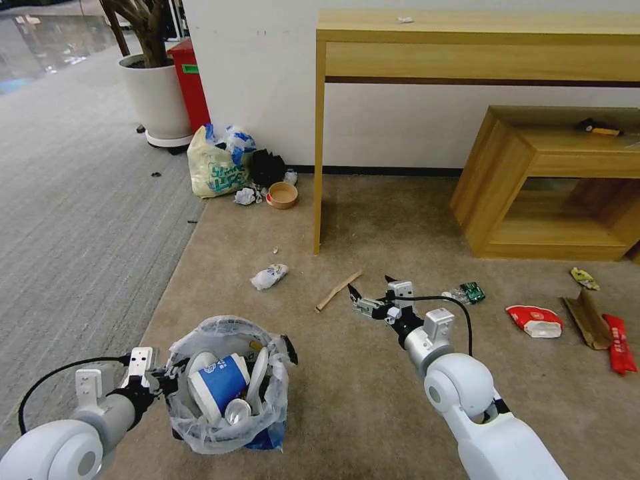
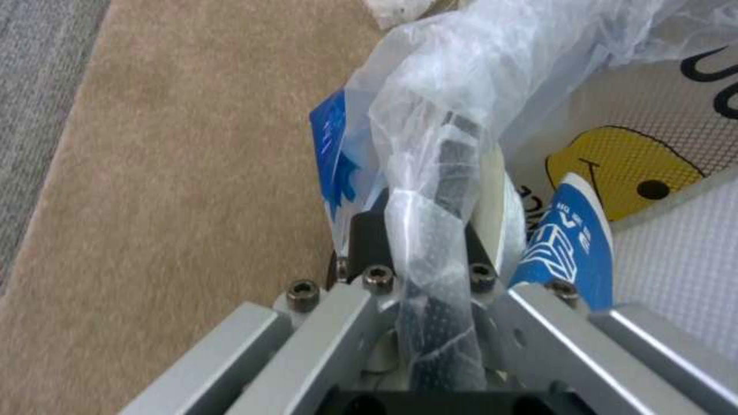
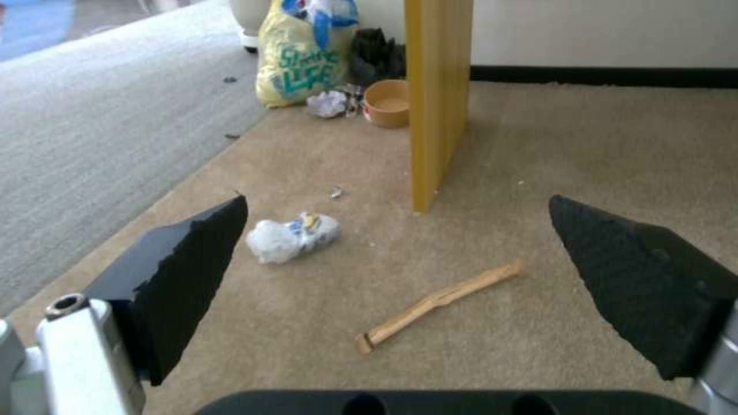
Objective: Pick up the trash bin and place the garbage on the floor into it.
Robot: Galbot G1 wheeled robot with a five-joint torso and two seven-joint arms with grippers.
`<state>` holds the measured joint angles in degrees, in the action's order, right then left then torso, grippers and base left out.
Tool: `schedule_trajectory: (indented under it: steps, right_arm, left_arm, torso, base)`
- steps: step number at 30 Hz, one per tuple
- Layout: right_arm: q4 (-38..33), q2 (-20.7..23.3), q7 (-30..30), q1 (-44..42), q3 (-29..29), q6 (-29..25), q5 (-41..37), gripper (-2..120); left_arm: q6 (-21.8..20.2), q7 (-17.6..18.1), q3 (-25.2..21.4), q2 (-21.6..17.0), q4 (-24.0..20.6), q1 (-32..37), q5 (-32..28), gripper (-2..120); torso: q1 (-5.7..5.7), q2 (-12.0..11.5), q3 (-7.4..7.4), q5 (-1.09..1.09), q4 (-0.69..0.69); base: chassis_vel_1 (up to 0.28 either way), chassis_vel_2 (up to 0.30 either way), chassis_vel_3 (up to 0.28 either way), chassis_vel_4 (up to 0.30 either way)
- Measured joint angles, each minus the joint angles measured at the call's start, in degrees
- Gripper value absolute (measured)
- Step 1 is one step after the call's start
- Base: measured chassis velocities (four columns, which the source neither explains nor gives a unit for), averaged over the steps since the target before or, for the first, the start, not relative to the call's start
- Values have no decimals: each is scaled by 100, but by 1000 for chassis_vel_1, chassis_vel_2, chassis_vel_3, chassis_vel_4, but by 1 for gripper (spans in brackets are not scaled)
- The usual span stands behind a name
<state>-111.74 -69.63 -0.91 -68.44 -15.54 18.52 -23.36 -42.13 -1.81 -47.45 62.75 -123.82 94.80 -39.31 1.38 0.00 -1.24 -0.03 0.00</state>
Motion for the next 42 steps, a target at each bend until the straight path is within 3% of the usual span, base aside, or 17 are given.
schedule_trajectory:
  steps: [22,31,34,42]
  right_arm:
    - [217,-23,-10,21,45,-45,68,100]
    - [996,-135,-227,466,212,139,-161,100]
    - [1740,-270,-521,847,428,383,-437,100]
    - [2828,-487,-1186,1373,894,623,-587,100]
  left_arm:
    - [0,-26,-32,-26,45,23,-1,0]
    - [0,-29,-41,-35,46,42,-12,0]
    - [0,-31,-66,-43,10,66,-19,0]
    - [0,-24,-73,-24,-29,76,-21,0]
  torso:
    - [0,0,-1,0,-1]
    - [0,0,-1,0,-1]
    - [0,0,0,1,0]
    - [0,0,-1,0,0]
  base:
    - [-108,99,101,-103]
    - [-48,46,52,-49]
    - [0,0,0,0]
    - [0,0,0,0]
